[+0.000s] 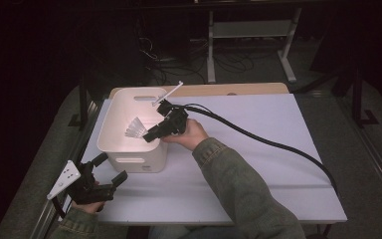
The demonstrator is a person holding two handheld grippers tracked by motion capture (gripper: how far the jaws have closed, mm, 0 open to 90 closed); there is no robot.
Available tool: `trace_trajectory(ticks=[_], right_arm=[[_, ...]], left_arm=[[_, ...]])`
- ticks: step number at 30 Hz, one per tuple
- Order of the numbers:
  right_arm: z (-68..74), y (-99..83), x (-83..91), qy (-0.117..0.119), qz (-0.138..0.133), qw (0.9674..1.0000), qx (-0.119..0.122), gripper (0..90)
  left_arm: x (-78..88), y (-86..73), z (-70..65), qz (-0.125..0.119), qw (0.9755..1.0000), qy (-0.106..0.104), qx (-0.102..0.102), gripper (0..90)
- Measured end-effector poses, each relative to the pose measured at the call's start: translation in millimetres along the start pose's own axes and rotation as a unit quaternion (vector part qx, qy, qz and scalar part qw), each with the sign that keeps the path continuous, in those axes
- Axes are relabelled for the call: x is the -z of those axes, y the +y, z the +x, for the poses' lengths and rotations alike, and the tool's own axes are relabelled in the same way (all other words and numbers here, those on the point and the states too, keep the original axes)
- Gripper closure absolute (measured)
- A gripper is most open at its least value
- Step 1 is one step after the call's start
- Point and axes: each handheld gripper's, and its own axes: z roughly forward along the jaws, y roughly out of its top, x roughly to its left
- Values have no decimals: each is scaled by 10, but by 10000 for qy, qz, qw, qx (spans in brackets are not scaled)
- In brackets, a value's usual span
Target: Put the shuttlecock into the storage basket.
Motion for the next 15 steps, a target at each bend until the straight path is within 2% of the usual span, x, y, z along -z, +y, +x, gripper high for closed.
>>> trace_trajectory(ticks=[2,7,11,13,15], right_arm=[[4,6,4,45,-45,9999,-91,566],[12,34,64,98,-172,9998,-103,461],[26,56,134,-40,-263,9996,-21,306],[37,63,165,-154,-229,9996,3,198],[36,63,189,-260,-216,9994,69,131]], left_arm=[[1,0,2,8,10000,2,-8,0],[1,0,2,3,10000,-1,-8,0],[-1,-1,-2,-4,10000,-8,9,0],[-3,-1,-2,8,10000,-7,-3,0],[-5,-1,-5,-3,10000,-13,8,0]])
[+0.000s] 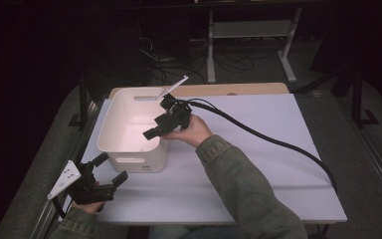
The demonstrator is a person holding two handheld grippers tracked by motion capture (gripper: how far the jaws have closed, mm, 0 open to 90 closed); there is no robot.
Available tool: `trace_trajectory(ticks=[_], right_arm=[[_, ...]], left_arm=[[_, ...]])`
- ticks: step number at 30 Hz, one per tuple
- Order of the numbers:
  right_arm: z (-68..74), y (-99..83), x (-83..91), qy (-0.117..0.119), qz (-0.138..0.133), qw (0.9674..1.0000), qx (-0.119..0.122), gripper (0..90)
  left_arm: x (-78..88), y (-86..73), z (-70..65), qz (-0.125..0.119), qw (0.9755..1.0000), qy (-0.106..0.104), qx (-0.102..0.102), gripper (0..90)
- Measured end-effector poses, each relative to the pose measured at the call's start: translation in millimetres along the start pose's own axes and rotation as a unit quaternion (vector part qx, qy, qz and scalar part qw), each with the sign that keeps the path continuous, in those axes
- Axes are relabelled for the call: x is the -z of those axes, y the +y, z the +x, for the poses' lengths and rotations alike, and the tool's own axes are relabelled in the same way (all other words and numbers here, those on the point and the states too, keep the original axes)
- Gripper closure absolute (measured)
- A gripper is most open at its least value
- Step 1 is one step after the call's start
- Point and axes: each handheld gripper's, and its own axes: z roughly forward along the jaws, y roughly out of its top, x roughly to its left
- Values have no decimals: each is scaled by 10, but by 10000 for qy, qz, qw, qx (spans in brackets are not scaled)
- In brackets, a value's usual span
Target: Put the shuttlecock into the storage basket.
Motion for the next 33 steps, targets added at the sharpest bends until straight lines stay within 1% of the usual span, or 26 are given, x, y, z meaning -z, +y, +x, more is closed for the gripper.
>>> trace_trajectory(ticks=[2,3,4,5,7,8,9,11,12,13,14,17,18,19,20,21,23,24,25,26,28,30,31,33], right_arm=[[15,-1,24,-46,-11,10000,53,87],[15,-1,24,-46,-11,10000,53,87],[28,1,48,-78,3,9998,191,14],[39,2,59,-95,13,9998,181,3],[54,5,89,-79,-40,9998,187,0],[58,5,101,-109,-75,9996,245,0],[74,7,117,-126,-65,9996,225,0],[83,4,150,-184,-85,9994,297,0],[94,-1,175,-203,-106,9994,255,0],[85,-9,201,-196,-194,9991,309,0],[85,-19,230,-183,-231,9992,266,0],[60,-58,314,-210,-312,9990,241,0],[60,-58,314,-210,-312,9990,241,0],[43,-93,378,-293,-341,9988,209,0],[36,-106,397,-310,-341,9988,191,0],[36,-120,421,-295,-354,9989,81,0],[17,-154,466,-345,-385,9986,93,0],[7,-171,490,-368,-388,9985,117,0],[11,-184,517,-376,-383,9985,73,0],[9,-199,542,-428,-397,9983,67,0],[-6,-237,594,-442,-435,9981,50,0],[-22,-277,650,-542,-470,9974,50,0],[-26,-296,680,-548,-485,9973,1,0],[-35,-318,707,-578,-524,9969,38,0]], left_arm=[[4,-2,7,20,10000,4,-41,0],[4,-2,7,20,10000,4,-41,0],[-1,-3,2,-31,10000,-5,9,0],[0,-3,2,-34,10000,-6,10,0],[5,-2,5,4,10000,6,-29,0],[5,-2,4,7,10000,13,-32,0],[5,-1,2,10,10000,15,-23,0],[4,0,0,2,10000,12,-19,0],[5,1,3,3,10000,9,-48,0],[5,2,7,4,10000,1,-75,0],[4,1,7,0,10000,2,-69,0],[1,-2,6,-17,10000,-9,-49,0],[1,-2,6,-17,10000,-9,-49,0],[-1,-3,6,-18,10000,-12,-54,0],[-4,-3,6,-23,10000,-15,-58,0],[-6,-3,4,-32,10000,-18,-47,0],[-6,-3,5,-24,10000,-13,-65,0],[-6,-4,3,-30,10000,-15,-43,0],[-6,-4,3,-30,10000,-15,-43,0],[-6,-5,5,-31,10000,-16,-33,0],[-3,-5,7,-16,10000,-10,-32,0],[1,-3,9,-14,10000,-11,-49,0],[3,-3,8,-10,10000,-14,-49,0],[1,-2,6,-24,10000,-21,-45,0]])
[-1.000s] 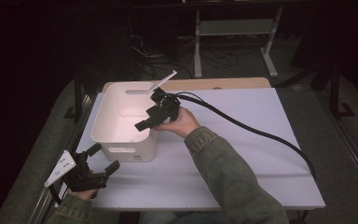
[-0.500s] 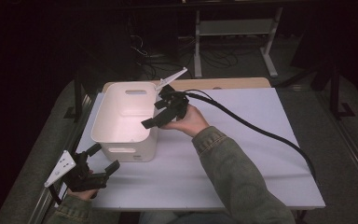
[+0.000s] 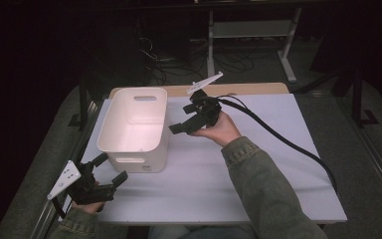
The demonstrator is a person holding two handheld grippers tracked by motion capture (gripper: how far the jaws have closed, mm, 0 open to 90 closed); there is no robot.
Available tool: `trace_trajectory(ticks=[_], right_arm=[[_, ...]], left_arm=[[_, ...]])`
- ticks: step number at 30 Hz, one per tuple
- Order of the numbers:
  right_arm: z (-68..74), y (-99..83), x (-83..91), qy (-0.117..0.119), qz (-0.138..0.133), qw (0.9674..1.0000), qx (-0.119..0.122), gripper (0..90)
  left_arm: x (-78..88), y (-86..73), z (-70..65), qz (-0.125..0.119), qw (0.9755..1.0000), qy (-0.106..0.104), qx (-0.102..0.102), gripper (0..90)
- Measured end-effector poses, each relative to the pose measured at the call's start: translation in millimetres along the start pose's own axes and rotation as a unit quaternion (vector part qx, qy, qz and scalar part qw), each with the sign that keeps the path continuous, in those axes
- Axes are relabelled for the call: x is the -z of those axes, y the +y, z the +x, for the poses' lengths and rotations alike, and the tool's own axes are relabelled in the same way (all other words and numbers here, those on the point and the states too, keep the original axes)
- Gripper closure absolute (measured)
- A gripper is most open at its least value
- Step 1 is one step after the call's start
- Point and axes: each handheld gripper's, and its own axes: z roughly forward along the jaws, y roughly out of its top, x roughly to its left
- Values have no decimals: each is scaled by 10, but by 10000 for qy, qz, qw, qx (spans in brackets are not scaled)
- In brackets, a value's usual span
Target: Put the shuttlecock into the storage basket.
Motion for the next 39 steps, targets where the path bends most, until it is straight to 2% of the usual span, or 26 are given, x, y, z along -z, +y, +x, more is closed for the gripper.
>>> trace_trajectory(ticks=[8,9,10,14,15,21,24,27,32,39], right_arm=[[-74,-133,248,-123,-190,9997,-71,0],[-86,-154,266,-145,-209,9997,-66,0],[-93,-175,280,-168,-207,9996,-69,0],[-121,-245,319,-204,-265,9994,-95,0],[-138,-289,353,-299,-269,9991,-112,0],[-171,-389,431,-425,-345,9983,-194,0],[-196,-461,478,-451,-364,9981,-199,0],[-217,-561,549,-491,-557,9972,-119,0],[-237,-630,619,-532,-600,9967,-117,0],[-230,-734,731,-537,-810,9952,-131,0]], left_arm=[[0,-1,1,-5,10000,11,11,0],[10,4,1,66,10000,35,-15,0],[0,-2,2,-6,10000,10,-8,0],[2,-1,5,15,10000,17,-11,0],[5,0,5,37,10000,34,-14,0],[7,-1,4,10,10000,43,23,0],[5,0,6,23,10000,31,8,0],[5,1,3,38,10000,42,-16,0],[2,-2,2,32,10000,45,-10,0],[4,0,4,41,10000,57,-26,0]])
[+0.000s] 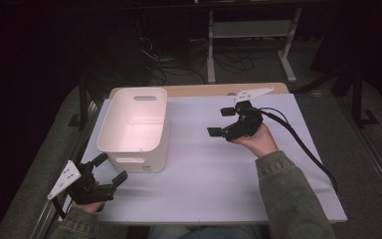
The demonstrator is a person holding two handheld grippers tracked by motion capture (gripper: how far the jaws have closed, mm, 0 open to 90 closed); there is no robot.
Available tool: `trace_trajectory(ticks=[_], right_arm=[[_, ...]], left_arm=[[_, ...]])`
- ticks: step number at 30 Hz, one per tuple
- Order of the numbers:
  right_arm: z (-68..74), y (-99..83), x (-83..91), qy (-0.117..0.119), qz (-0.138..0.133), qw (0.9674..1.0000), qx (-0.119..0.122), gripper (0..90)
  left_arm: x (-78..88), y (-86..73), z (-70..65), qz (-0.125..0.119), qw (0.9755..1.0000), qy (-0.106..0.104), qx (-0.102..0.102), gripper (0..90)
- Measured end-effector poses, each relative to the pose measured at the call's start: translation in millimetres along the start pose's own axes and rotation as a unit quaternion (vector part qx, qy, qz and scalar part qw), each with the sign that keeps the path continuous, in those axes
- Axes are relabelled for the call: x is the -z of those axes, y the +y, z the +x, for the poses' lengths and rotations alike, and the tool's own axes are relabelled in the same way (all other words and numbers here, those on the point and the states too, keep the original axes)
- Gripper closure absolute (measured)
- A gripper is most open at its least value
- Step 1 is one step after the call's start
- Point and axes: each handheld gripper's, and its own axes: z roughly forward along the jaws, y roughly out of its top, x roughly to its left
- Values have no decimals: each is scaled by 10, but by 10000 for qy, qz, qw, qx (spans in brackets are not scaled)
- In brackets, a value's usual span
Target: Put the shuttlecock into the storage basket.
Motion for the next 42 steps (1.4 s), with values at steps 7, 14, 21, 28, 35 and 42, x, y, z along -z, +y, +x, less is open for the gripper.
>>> trace_trajectory(ticks=[7,14,21,28,35,42], right_arm=[[12,-125,102,-74,-218,9997,3,0],[10,-243,135,-223,-259,9994,29,0],[-14,-376,227,-360,-298,9989,37,0],[-52,-531,328,-423,-342,9985,-73,0],[-76,-678,445,-473,-438,9978,-164,0],[-93,-845,568,-582,-602,9962,-218,0]], left_arm=[[0,-4,1,-6,10000,8,-7,0],[-4,-15,1,42,10000,46,26,0],[-4,-17,0,35,10000,50,52,0],[0,-17,4,50,10000,47,31,0],[4,-16,7,63,10000,48,3,0],[4,-15,8,63,10000,46,-1,0]])
